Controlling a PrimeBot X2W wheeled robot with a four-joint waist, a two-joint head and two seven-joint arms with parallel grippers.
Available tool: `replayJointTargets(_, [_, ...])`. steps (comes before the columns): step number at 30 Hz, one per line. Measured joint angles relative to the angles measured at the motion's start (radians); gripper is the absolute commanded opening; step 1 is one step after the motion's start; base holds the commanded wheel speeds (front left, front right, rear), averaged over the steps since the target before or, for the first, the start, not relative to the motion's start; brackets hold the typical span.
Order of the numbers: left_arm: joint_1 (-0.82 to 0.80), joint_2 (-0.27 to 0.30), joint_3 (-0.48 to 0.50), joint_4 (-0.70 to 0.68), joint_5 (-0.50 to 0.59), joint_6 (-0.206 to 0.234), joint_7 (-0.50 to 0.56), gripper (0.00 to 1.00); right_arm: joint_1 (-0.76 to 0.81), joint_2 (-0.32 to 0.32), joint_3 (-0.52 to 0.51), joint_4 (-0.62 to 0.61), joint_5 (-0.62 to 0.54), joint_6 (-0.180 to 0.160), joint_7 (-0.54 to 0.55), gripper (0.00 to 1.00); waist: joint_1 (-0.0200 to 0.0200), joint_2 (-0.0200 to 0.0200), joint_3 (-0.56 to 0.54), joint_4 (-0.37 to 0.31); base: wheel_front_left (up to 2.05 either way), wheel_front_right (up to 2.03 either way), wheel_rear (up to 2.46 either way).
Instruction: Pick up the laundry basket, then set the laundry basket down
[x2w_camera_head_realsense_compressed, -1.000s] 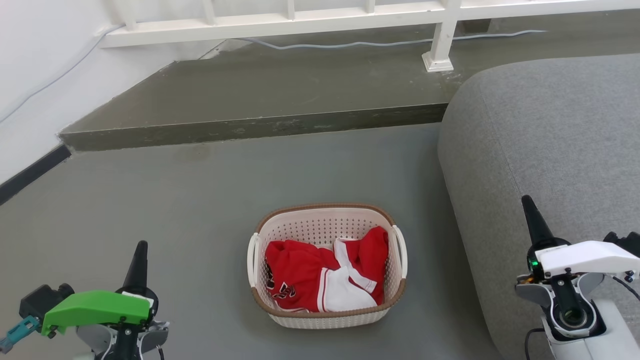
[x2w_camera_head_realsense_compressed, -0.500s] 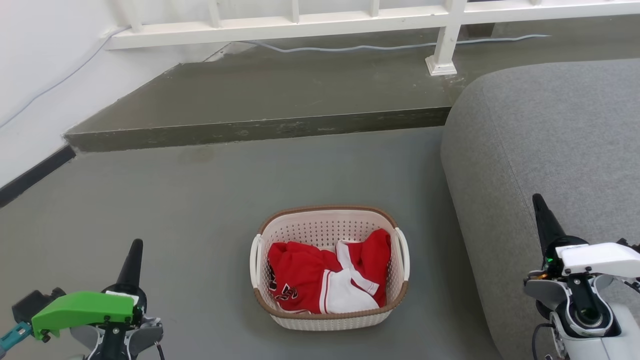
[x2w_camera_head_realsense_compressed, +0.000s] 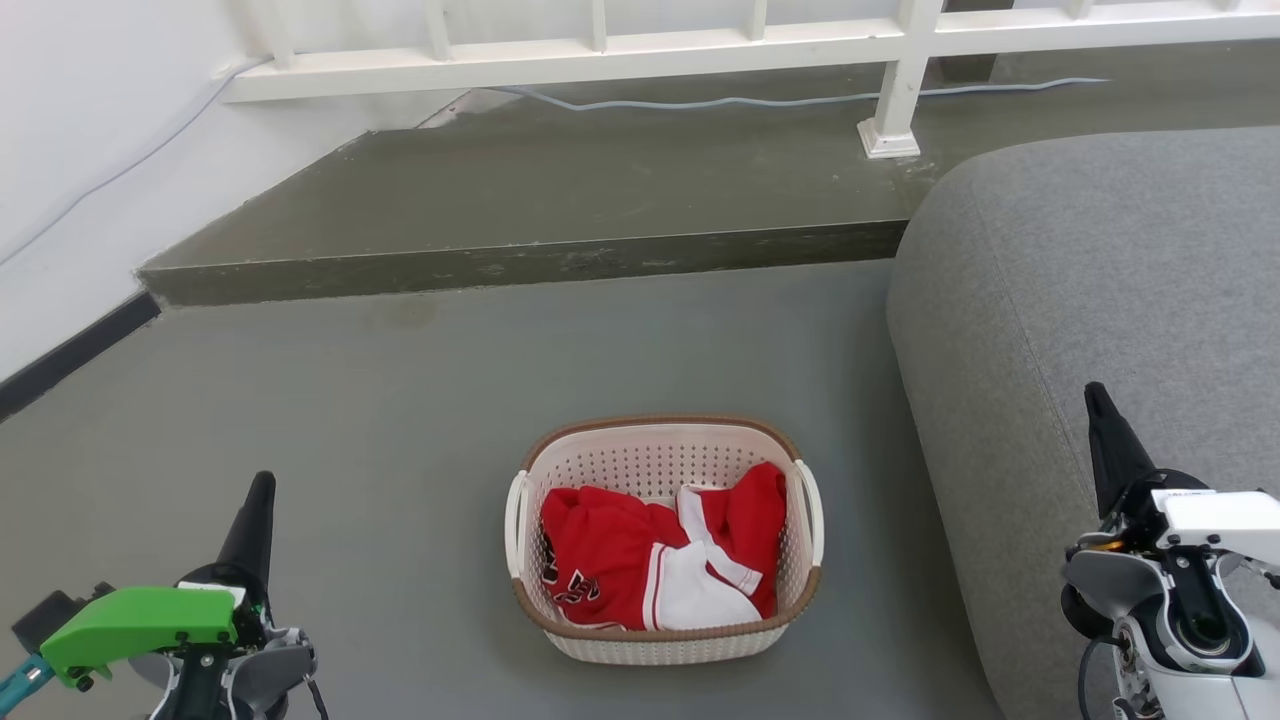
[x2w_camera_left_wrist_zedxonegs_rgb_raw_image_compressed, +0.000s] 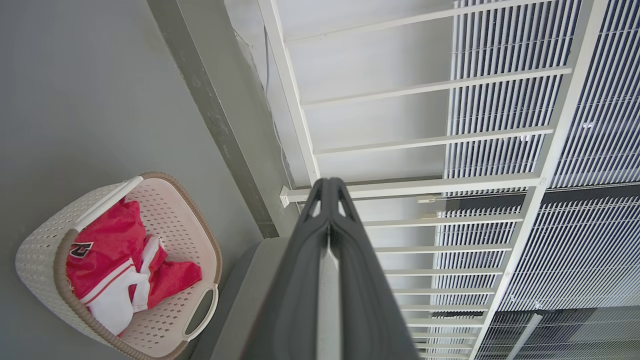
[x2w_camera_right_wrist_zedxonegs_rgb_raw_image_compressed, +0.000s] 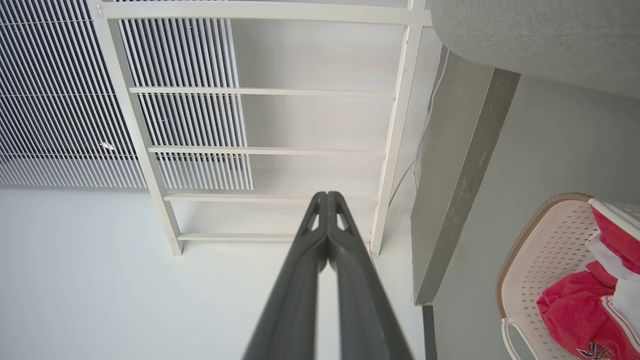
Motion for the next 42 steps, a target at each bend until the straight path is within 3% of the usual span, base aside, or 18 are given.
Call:
replayJointTargets(8, [0.000, 0.000, 0.016, -0.003, -0.074, -0.002, 0.017, 0.00, 0.000, 0.006, -0.024, -0.005, 0.068, 0.000, 0.018, 0.00, 0.0000, 0.0000, -0.003, 0.004, 0.00, 0.00, 0.00])
replayJointTargets(42, [0.000, 0.000, 0.016, -0.005, -0.074, -0.002, 0.017, 0.00, 0.001, 0.007, -0.025, -0.006, 0.069, 0.001, 0.021, 0.00, 0.0000, 0.0000, -0.003, 0.004, 0.00, 0.00, 0.00])
